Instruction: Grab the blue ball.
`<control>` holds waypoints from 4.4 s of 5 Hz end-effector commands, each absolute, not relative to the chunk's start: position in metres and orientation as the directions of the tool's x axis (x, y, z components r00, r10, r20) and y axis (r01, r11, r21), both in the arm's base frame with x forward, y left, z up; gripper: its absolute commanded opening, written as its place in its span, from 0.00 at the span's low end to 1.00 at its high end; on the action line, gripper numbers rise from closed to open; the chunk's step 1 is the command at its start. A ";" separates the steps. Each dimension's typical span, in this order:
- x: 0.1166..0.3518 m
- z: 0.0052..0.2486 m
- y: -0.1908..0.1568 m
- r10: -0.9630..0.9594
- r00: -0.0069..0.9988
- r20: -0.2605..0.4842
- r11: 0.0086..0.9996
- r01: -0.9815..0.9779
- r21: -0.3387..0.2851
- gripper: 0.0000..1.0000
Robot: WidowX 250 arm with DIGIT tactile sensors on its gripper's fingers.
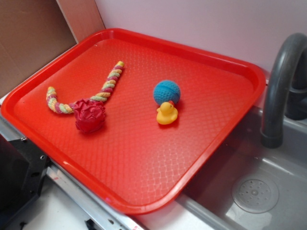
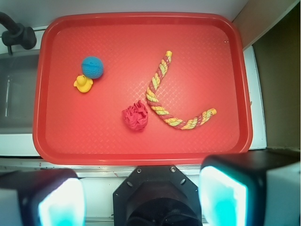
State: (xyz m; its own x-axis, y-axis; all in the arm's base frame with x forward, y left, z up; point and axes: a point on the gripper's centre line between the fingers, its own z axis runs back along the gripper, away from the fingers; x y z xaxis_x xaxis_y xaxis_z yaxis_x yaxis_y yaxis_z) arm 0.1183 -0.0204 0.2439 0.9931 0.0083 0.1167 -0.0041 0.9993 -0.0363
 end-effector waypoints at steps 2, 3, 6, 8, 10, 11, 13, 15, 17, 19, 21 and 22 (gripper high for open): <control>0.125 0.241 -0.026 0.210 0.971 0.118 0.977 -0.203 -0.066 1.00; 0.145 0.231 -0.044 0.406 0.909 0.099 0.914 -0.400 -0.068 1.00; 0.221 0.167 -0.095 0.515 0.846 0.135 0.856 -0.514 -0.043 1.00; 0.255 0.117 -0.101 0.477 0.873 0.107 0.879 -0.476 -0.034 1.00; 0.268 0.063 -0.096 0.451 0.892 0.019 0.891 -0.452 0.040 1.00; 0.269 0.040 -0.095 0.440 0.898 -0.019 0.897 -0.439 0.045 1.00; 0.269 0.021 -0.099 0.450 0.892 -0.038 0.893 -0.448 0.055 0.00; 0.274 0.026 -0.082 0.515 0.856 -0.044 0.857 -0.514 0.038 0.00; 0.258 0.098 -0.064 0.454 0.888 -0.074 0.891 -0.455 0.010 0.00; 0.228 0.169 -0.053 -0.027 0.992 -0.125 0.982 0.002 -0.191 0.00; 0.189 0.216 -0.035 0.204 0.979 0.000 0.974 -0.203 -0.105 0.00; 0.188 0.212 -0.032 0.247 0.969 -0.016 0.968 -0.248 -0.042 0.00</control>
